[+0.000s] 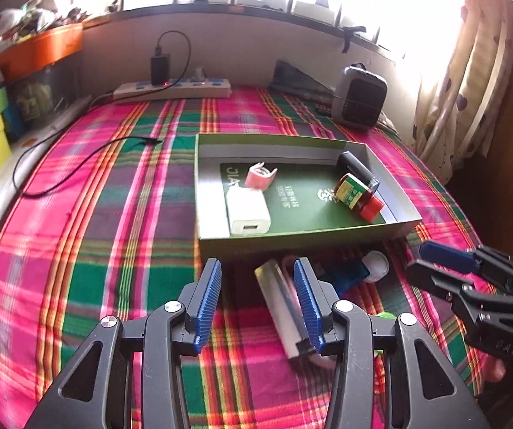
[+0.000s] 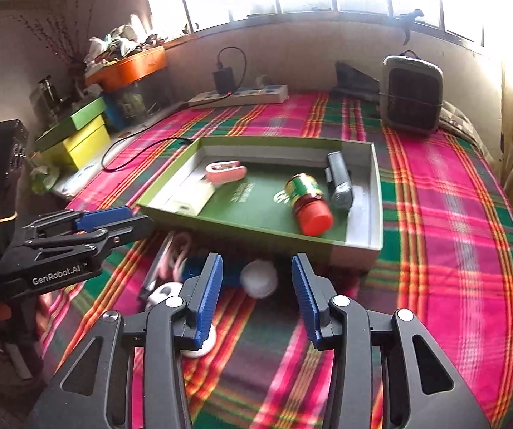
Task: Organize rigid objects
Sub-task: 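Withdraw both tools from the tray toward the items left on the cloth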
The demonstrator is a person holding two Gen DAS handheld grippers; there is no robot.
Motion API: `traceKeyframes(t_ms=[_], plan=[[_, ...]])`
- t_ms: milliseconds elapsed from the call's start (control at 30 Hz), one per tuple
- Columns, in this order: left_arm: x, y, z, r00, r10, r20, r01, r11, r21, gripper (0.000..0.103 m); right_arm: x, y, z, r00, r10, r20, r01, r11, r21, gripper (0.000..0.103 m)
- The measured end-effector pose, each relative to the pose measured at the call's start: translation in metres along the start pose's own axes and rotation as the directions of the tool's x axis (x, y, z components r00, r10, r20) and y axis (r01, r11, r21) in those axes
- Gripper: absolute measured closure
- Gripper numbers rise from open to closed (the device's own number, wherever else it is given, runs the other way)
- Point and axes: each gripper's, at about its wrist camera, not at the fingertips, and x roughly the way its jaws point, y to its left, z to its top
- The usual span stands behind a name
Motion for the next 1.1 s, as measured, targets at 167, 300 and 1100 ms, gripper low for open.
traceKeyframes(t_ms=[167,300,1100], plan=[[-0.004,0.006,-0.012,1.000,0.000,-0.010,0.000,1.000,-0.012,0.061,-0.002,0.015,-0.011,0.998,0.055,-0.003,-0.055,0.998,-0.023,0.061],[-0.006,0.011,-0.018,1.000,-0.005,-0.013,0.005,0.999,-0.034,0.060,0.003,0.026,-0.019,0.996,0.085,-0.025,-0.086,0.995,-0.045,0.061],[0.000,0.014,-0.032,0.996,-0.076,-0.052,0.073,0.995,-0.062,0.056,0.020,0.044,-0.034,0.994,0.056,-0.090,-0.066,0.991,-0.118,0.061]])
